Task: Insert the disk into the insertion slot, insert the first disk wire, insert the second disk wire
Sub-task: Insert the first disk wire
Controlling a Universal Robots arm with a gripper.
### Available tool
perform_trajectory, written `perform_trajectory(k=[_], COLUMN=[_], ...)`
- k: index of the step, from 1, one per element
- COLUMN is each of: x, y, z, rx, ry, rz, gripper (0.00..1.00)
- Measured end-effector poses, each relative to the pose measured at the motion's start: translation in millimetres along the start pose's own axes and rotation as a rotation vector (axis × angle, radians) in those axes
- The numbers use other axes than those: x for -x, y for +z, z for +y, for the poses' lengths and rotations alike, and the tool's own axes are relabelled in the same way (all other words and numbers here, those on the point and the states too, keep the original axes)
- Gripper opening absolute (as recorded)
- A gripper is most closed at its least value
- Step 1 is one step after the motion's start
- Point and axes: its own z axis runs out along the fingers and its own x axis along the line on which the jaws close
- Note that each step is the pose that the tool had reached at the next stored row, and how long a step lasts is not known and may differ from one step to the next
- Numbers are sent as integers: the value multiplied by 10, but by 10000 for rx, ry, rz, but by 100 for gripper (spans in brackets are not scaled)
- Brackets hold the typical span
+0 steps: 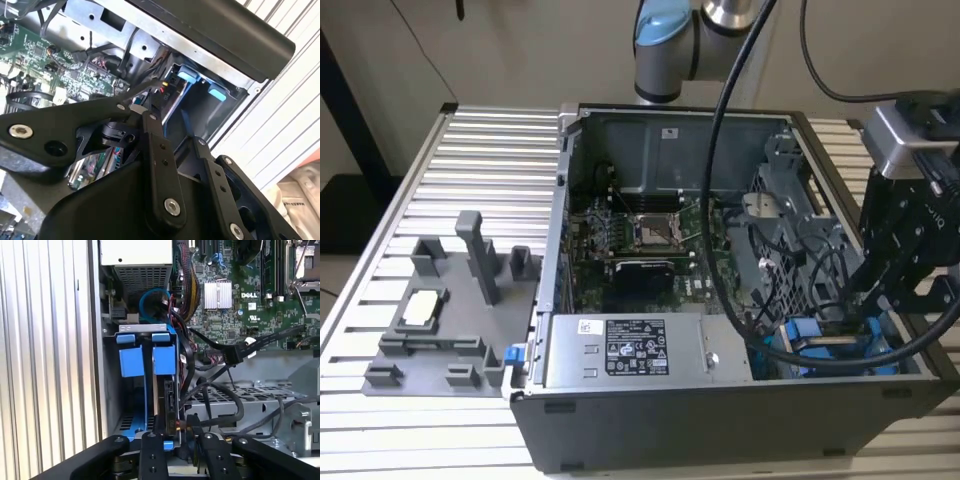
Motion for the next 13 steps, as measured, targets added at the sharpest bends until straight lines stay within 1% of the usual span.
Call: perform_trajectory(k=[6, 7, 11, 13], x=[8, 8, 9, 34], y=[-158, -167, -167, -167], z=[2, 2, 1, 4], rx=[49, 52, 53, 53], ry=[3, 4, 3, 17], rz=[5, 7, 9, 12], gripper=[33, 33, 33, 33])
